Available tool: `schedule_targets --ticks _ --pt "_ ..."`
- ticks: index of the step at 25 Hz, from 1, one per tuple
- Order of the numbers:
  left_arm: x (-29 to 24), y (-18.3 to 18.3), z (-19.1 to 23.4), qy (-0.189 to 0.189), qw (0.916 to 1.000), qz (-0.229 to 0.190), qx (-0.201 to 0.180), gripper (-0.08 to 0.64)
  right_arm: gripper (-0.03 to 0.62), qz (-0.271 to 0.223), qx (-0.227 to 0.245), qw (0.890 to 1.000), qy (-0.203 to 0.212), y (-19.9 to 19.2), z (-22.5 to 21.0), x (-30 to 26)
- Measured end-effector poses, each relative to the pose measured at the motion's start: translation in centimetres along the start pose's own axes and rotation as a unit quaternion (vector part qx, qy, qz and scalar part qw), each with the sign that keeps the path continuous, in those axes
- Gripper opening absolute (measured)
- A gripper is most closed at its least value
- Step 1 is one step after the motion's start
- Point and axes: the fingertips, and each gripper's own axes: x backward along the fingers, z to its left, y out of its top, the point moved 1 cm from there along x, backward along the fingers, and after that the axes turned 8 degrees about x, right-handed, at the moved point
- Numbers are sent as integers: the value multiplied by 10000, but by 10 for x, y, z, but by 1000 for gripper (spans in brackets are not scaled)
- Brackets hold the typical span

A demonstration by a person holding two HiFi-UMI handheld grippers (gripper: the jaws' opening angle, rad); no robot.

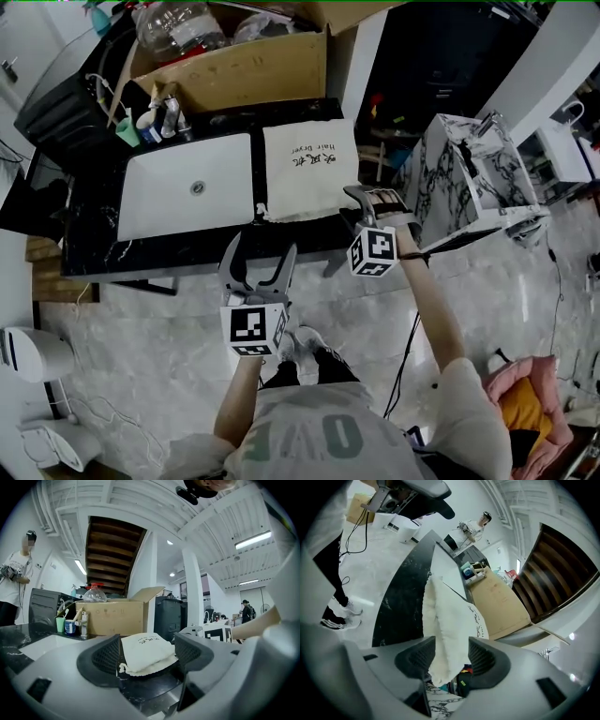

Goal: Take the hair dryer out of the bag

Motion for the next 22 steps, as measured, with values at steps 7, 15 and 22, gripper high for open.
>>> schedule_targets --ticks 7,15,22 --pt "1 -12 2 50 9999 100 80 336 92 8 79 9999 -61 0 4 -2" --pt "-3 -9 -6 -28 9998 79 171 336 44 -61 -15 9989 -463 2 -26 11" --pt "-9 3 -20 -166 9994 -22 312 336 44 -160 -294 9958 -857 2 -72 24"
